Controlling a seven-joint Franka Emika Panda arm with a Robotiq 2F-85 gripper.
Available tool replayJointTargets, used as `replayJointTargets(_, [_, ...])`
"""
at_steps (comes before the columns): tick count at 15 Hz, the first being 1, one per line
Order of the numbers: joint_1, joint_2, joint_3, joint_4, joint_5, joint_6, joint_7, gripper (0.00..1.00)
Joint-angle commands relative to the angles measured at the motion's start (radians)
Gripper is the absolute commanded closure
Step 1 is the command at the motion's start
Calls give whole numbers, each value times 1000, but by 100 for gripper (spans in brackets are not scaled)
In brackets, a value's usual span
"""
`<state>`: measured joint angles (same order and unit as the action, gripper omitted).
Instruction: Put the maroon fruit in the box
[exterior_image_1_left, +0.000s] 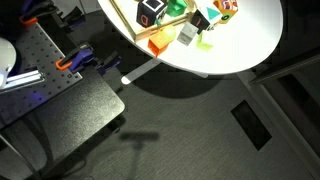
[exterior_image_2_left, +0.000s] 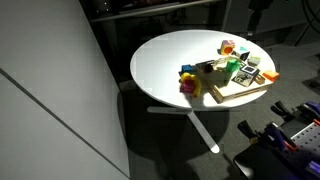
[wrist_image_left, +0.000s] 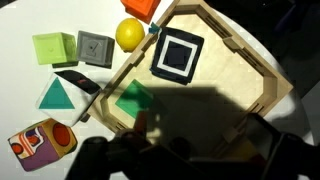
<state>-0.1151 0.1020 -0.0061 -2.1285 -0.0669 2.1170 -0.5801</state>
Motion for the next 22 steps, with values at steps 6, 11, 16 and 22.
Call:
replayJointTargets(6, [12,-141,-37,11,-6,-256,38,0])
replayJointTargets(11, [9,-234,-63,-1,-11,-282,158,0])
replayJointTargets(16, [8,-305,-77,-22,-14,-242,329,0])
replayJointTargets(22, [16,-288,-82,-2,-4,-264,337,0])
